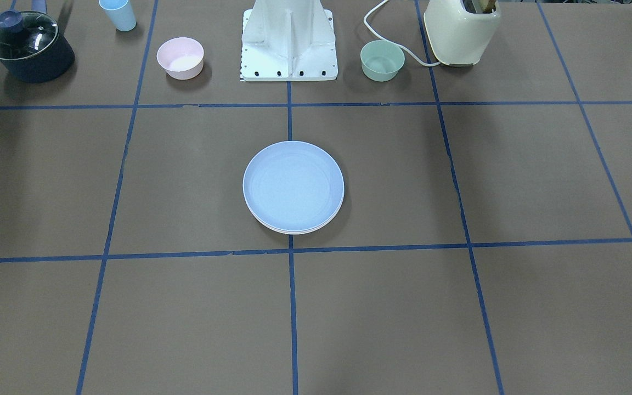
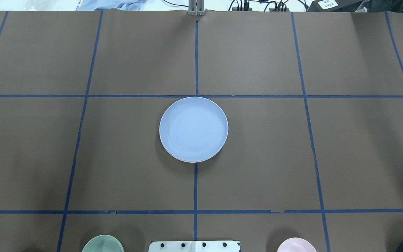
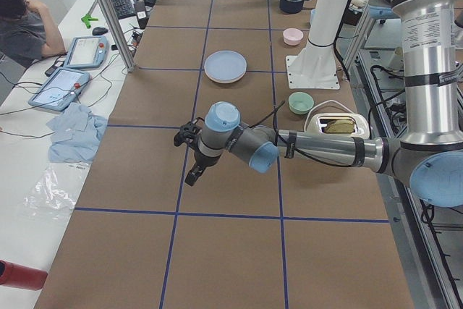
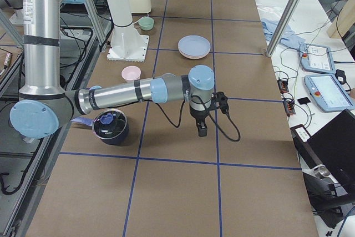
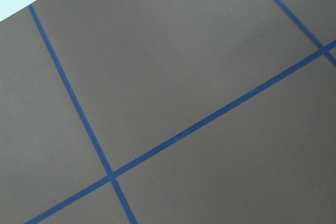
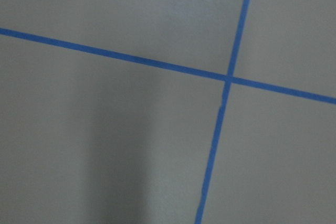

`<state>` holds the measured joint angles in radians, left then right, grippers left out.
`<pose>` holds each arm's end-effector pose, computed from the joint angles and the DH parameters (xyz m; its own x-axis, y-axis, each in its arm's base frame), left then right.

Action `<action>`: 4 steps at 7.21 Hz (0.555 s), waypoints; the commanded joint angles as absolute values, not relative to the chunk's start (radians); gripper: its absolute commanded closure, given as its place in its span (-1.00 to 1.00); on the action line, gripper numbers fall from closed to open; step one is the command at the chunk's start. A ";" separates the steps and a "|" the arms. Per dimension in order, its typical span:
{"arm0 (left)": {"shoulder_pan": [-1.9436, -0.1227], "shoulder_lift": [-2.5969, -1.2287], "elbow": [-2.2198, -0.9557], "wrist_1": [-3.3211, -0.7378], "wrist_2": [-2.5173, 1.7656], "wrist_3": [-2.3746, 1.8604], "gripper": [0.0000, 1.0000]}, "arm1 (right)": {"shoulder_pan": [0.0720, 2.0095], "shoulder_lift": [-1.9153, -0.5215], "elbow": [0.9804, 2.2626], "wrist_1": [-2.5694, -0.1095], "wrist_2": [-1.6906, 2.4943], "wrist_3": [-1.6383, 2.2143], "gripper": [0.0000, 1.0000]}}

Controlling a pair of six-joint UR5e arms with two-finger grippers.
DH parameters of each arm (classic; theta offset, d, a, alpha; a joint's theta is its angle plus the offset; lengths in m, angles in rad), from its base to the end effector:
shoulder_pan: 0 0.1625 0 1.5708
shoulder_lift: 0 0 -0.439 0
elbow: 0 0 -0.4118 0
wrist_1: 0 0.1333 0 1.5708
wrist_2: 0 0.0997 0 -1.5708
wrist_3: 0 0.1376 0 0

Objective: Stack three plates with pink and blue

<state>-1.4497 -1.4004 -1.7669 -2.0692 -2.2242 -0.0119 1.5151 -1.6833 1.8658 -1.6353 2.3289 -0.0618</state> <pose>0.0085 -0.4807 0.6293 0.7526 0.3877 -0.5322 -0.0956 0.8641 0.4941 0.0127 -0.4679 0.6115 0.7157 -0.1822 0.6742 0.0997 0.9821 0.1597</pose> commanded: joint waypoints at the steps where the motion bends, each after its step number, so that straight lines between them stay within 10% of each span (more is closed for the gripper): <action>1: -1.583 -1.388 -1.703 -2.071 -2.220 -0.006 -1.00 | 1.560 -1.761 1.839 -1.635 2.330 -0.068 -1.00; 4: -1.583 -1.384 -1.677 -1.907 -2.296 -0.002 -1.00 | 1.560 -1.763 1.845 -1.638 2.255 -0.064 -1.00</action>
<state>-1.5797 -1.3880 -1.6833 -1.9713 -2.2724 -0.0045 1.5592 -1.7594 1.8455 -1.6389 2.2843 -0.0659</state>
